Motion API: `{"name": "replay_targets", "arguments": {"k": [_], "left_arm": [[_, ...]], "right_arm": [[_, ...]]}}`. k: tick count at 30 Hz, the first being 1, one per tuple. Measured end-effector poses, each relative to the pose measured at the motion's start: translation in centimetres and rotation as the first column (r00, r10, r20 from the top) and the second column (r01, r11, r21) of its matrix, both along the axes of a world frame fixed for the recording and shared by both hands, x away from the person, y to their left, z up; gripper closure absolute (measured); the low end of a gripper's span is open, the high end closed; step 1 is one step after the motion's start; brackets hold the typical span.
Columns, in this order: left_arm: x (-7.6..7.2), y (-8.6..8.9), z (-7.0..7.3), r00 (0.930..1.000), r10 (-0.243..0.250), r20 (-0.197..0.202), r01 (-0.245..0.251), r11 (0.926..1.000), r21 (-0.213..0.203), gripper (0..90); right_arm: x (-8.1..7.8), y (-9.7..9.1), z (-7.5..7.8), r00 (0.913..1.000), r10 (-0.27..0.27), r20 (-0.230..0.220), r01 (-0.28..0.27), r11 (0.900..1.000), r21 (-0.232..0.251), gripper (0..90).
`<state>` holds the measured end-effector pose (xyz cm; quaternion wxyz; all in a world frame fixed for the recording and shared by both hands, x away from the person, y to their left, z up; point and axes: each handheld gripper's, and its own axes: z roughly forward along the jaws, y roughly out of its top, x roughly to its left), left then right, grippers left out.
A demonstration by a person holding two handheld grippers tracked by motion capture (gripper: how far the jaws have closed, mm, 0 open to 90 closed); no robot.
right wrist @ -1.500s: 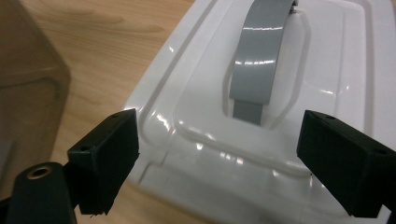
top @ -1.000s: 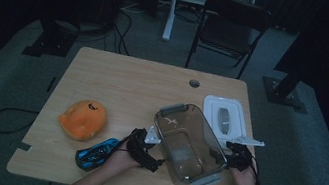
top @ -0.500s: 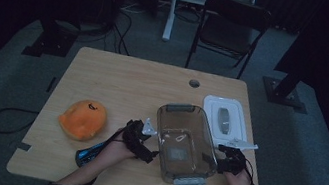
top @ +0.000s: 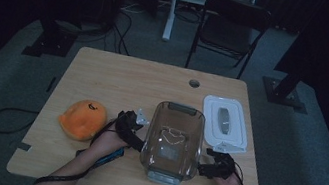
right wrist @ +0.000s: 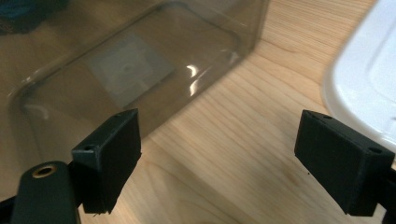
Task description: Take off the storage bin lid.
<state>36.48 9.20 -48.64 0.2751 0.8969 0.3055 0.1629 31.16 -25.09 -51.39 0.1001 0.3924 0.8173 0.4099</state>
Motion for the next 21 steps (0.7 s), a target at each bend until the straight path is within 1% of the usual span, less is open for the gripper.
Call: {"name": "replay_targets", "arguments": {"k": [1,3,6,8,10,12,15,17,18,21], "left_arm": [[0.2,0.2,0.0,1.0,-0.001,0.0,0.001,1.0,0.006,0.6],[0.5,0.5,-0.2,0.9999,0.014,-0.002,-0.014,0.9999,0.005,0.6],[1.0,1.1,-0.4,0.9992,0.039,-0.005,-0.039,0.9992,0.005,0.6],[1.3,1.5,-0.6,0.9989,0.045,-0.008,-0.045,0.999,0.004,0.6],[1.5,1.8,-0.7,0.9982,0.06,-0.006,-0.06,0.9982,0.005,0.6],[1.7,2.0,-0.7,0.9979,0.064,-0.006,-0.064,0.9978,0.019,0.6],[1.9,2.2,-0.5,0.9978,0.066,0.002,-0.066,0.9972,0.034,0.6],[1.8,2.4,-0.1,0.9976,0.07,0.005,-0.07,0.9973,0.023,0.6],[1.7,2.4,0.2,0.9974,0.072,0.009,-0.072,0.997,0.028,0.6],[1.5,2.8,0.8,0.9968,0.077,0.024,-0.077,0.9967,0.024,0.6]], "right_arm": [[-0.1,0.2,-0.1,1.0,0.007,0.004,-0.007,1.0,0.001,14.2],[-0.3,0.8,-0.2,0.9997,0.023,0.002,-0.023,0.9997,-0.001,14.1],[-0.4,1.5,-0.3,0.9995,0.032,0.003,-0.032,0.9995,-0.006,14.1],[-0.5,1.9,-0.3,0.9993,0.038,0.003,-0.038,0.9993,-0.003,14.1],[-0.7,2.4,-0.3,0.9989,0.047,0.002,-0.047,0.9988,-0.013,14.1],[-0.8,2.8,-0.3,0.9989,0.047,0.005,-0.047,0.9988,-0.016,14.1],[-0.9,3.2,-0.3,0.999,0.045,0.003,-0.045,0.9989,-0.015,14.1],[-0.9,3.4,-0.3,0.999,0.044,0.005,-0.044,0.9988,-0.021,13.9],[-0.9,3.4,-0.3,0.999,0.043,0.01,-0.042,0.9988,-0.026,13.8],[-1.0,3.5,-0.4,0.9992,0.032,0.025,-0.031,0.9989,-0.035,13.8]]}}
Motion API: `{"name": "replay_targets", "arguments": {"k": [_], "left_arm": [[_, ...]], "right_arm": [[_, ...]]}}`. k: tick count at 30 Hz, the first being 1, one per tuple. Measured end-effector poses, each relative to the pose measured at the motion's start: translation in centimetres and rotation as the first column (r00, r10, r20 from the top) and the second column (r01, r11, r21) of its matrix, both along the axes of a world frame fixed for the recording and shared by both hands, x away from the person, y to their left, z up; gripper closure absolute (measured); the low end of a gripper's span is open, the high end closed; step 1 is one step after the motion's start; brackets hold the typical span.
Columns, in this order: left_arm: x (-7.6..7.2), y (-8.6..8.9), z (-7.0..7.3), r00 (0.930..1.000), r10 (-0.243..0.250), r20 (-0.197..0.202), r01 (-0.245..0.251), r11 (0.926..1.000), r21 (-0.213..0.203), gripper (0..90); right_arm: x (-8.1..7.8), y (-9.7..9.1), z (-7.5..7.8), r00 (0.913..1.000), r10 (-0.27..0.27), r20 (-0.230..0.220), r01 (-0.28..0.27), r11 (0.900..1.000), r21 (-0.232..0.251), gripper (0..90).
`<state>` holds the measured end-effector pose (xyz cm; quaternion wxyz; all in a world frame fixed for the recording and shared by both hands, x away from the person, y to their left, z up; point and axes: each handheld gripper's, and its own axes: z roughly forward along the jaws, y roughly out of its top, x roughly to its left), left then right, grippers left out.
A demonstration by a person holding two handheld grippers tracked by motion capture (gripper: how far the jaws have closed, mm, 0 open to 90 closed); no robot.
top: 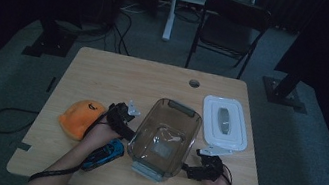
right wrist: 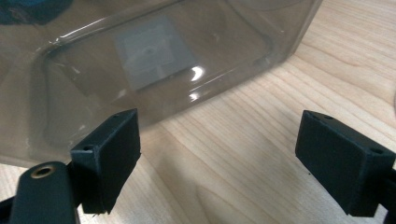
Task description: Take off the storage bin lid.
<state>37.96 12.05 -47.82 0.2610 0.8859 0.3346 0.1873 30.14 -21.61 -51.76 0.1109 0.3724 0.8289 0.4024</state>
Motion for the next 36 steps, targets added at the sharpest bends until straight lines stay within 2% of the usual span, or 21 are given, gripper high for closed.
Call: {"name": "replay_targets", "arguments": {"k": [2,5,9,13,17,21,23,27,32,36], "left_arm": [[-0.2,0.4,0.4,1.0,-0.003,0.007,0.003,1.0,-0.007,0.6],[-0.4,1.0,1.0,0.9999,-0.002,0.013,0.003,1.0,-0.008,0.6],[-0.8,1.9,1.7,1.0,0.001,0.006,-0.001,0.9998,-0.018,0.6],[-1.5,3.1,2.5,1.0,0.001,0.005,-0.001,0.9985,-0.054,0.6],[-2.2,4.3,3.3,0.9996,0.022,0.016,-0.021,0.9981,-0.058,0.6],[-2.9,5.9,4.2,0.999,0.038,0.024,-0.036,0.9966,-0.074,0.6],[-3.2,6.7,4.7,0.9977,0.052,0.043,-0.049,0.9956,-0.08,0.6],[-3.6,8.3,5.2,0.9946,0.087,0.057,-0.082,0.9922,-0.094,0.6],[-4.0,10.2,5.7,0.992,0.106,0.068,-0.1,0.9911,-0.087,0.6],[-4.3,11.8,5.6,0.9895,0.131,0.062,-0.125,0.9883,-0.087,0.6]], "right_arm": [[-0.1,-0.1,0.0,0.9999,-0.004,0.01,0.004,1.0,-0.001,13.8],[-0.3,-0.1,-0.1,0.9996,-0.01,0.027,0.011,0.9994,-0.033,13.8],[-0.7,-0.6,-0.3,0.9989,-0.019,0.042,0.021,0.9985,-0.05,13.8],[-1.3,-1.5,-0.2,0.9958,-0.053,0.074,0.057,0.9968,-0.056,13.8],[-1.9,-2.6,-0.1,0.989,-0.107,0.102,0.114,0.9916,-0.063,13.8],[-2.4,-4.0,-0.4,0.985,-0.144,0.094,0.151,0.9864,-0.066,13.8],[-2.6,-4.8,-0.5,0.9827,-0.16,0.092,0.167,0.9838,-0.066,13.8],[-3.0,-5.8,-0.5,0.9789,-0.185,0.087,0.191,0.9794,-0.067,13.8],[-3.1,-6.4,-0.9,0.973,-0.216,0.082,0.224,0.9692,-0.103,13.8],[-3.0,-6.4,-1.0,0.9749,-0.212,0.067,0.219,0.9684,-0.119,13.7]]}}
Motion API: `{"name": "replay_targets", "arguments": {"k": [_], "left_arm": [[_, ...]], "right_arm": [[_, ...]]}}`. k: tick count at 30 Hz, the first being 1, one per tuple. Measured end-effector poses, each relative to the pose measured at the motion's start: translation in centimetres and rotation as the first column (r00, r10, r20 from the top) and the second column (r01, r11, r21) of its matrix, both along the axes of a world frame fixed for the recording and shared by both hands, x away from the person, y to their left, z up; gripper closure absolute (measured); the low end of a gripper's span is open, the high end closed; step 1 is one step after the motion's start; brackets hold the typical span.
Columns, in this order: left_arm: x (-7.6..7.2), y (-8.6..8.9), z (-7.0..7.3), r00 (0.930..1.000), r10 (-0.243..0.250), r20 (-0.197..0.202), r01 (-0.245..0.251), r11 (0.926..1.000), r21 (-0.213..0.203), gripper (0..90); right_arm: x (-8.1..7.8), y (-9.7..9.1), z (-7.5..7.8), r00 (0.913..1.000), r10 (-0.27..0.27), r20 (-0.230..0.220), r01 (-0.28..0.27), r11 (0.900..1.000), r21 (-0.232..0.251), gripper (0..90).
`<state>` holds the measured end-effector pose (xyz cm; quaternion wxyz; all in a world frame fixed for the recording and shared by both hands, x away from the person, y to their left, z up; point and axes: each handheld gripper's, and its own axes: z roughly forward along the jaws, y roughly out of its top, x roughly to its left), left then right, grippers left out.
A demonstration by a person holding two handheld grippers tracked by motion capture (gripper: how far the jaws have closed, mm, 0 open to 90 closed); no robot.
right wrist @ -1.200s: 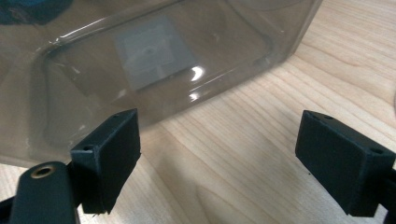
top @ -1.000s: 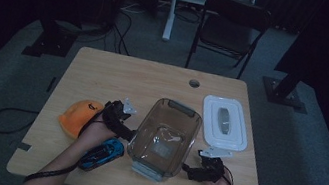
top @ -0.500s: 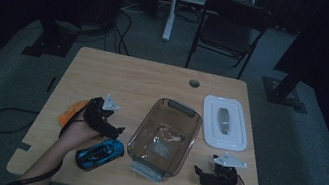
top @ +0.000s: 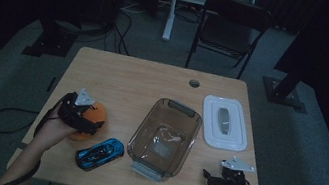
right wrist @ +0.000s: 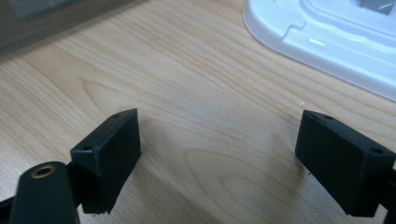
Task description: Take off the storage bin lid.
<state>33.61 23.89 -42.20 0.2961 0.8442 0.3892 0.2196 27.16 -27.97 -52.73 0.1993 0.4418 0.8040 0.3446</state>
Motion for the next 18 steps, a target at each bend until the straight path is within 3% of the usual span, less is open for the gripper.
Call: {"name": "replay_targets", "arguments": {"k": [7,14,18], "left_arm": [[-0.6,2.2,-0.7,0.9997,0.014,-0.02,-0.015,0.9998,-0.014,0.6],[-0.1,3.4,-3.0,0.9938,0.081,-0.076,-0.079,0.9964,0.031,0.6],[0.3,4.1,-3.9,0.9901,0.1,-0.098,-0.102,0.9948,-0.007,0.6]], "right_arm": [[0.2,0.0,0.0,0.9998,-0.003,-0.018,0.003,0.9999,0.011,12.5],[0.2,0.0,0.0,0.9998,-0.003,-0.019,0.004,0.9999,0.012,12.4],[0.2,0.0,0.0,0.9998,-0.003,-0.019,0.003,0.9999,0.012,12.4]]}}
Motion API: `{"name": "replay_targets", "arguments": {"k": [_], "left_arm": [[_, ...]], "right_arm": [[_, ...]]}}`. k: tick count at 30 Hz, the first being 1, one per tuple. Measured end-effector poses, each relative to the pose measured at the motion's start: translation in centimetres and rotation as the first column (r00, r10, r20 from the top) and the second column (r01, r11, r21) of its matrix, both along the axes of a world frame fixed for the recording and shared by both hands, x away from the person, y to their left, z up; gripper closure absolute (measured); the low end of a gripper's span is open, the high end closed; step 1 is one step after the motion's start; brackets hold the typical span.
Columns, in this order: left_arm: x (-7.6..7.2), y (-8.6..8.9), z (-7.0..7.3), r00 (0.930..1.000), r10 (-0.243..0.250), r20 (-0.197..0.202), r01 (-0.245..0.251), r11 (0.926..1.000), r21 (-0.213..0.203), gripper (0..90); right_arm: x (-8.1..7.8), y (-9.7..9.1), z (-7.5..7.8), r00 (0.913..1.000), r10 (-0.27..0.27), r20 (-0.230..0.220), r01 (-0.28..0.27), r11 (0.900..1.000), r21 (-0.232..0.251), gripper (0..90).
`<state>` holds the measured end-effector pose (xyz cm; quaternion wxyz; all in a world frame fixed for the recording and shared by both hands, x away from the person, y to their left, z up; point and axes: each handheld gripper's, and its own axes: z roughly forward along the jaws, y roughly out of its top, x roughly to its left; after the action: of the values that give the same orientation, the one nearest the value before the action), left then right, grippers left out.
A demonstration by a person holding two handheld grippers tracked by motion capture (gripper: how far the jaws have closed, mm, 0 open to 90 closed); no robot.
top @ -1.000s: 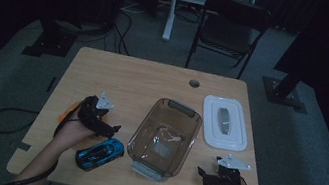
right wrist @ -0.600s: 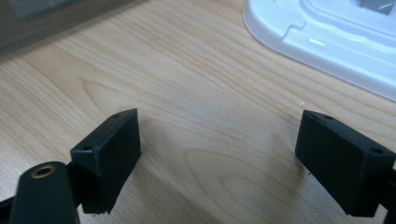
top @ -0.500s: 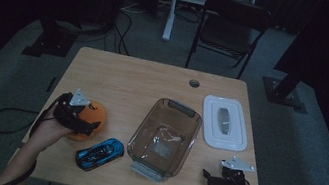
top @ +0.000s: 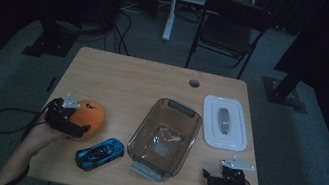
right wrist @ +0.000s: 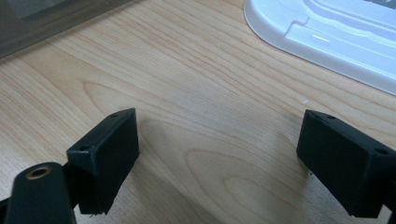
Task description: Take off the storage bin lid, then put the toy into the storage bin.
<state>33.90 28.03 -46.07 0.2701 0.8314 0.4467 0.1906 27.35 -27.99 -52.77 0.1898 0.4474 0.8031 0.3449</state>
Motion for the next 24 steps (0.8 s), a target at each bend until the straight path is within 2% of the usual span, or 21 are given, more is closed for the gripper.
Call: {"name": "replay_targets", "arguments": {"k": [2,4,8,10,12,14,16,20,24], "left_arm": [[0.1,0.3,-0.2,0.9999,0.008,-0.01,-0.008,0.9998,-0.016,0.5],[0.1,0.2,-0.4,0.9997,0.009,-0.023,-0.009,0.9999,-0.01,0.5],[0.0,-0.2,-0.8,0.9996,0.006,-0.027,-0.005,0.9997,0.024,0.4],[0.0,-0.2,-1.0,0.9989,0.022,-0.042,-0.02,0.9991,0.039,0.5],[-0.1,-0.2,-0.9,0.9991,0.014,-0.039,-0.013,0.999,0.042,9.3],[-0.2,0.0,-0.5,0.999,0.015,-0.041,-0.014,0.9994,0.033,27.4],[-0.4,0.2,-0.1,0.999,0.01,-0.044,-0.009,0.9997,0.023,40.3],[-0.5,0.3,0.5,0.9996,-0.011,-0.027,0.012,0.9997,0.023,55.6],[-0.5,0.5,1.0,0.9999,-0.002,-0.016,0.002,0.9999,-0.01,59.4]], "right_arm": [[0.0,0.0,0.0,1.0,-0.001,0.0,0.001,1.0,0.0,12.4],[0.0,0.0,0.0,1.0,-0.001,-0.001,0.001,1.0,0.001,12.4],[0.0,0.0,0.0,1.0,-0.001,0.0,0.001,1.0,0.001,12.4],[0.0,0.0,0.0,1.0,-0.001,0.0,0.001,1.0,0.001,12.4],[0.0,0.0,0.0,1.0,-0.001,0.0,0.001,1.0,0.001,12.4],[0.0,0.0,0.0,1.0,-0.001,0.0,0.001,1.0,0.001,12.4],[0.0,0.0,0.0,1.0,-0.001,-0.001,0.001,1.0,0.001,12.4],[0.0,0.0,0.0,1.0,-0.002,-0.001,0.002,1.0,0.001,12.4],[0.0,0.0,0.0,1.0,-0.002,-0.001,0.002,1.0,0.001,12.4]]}}
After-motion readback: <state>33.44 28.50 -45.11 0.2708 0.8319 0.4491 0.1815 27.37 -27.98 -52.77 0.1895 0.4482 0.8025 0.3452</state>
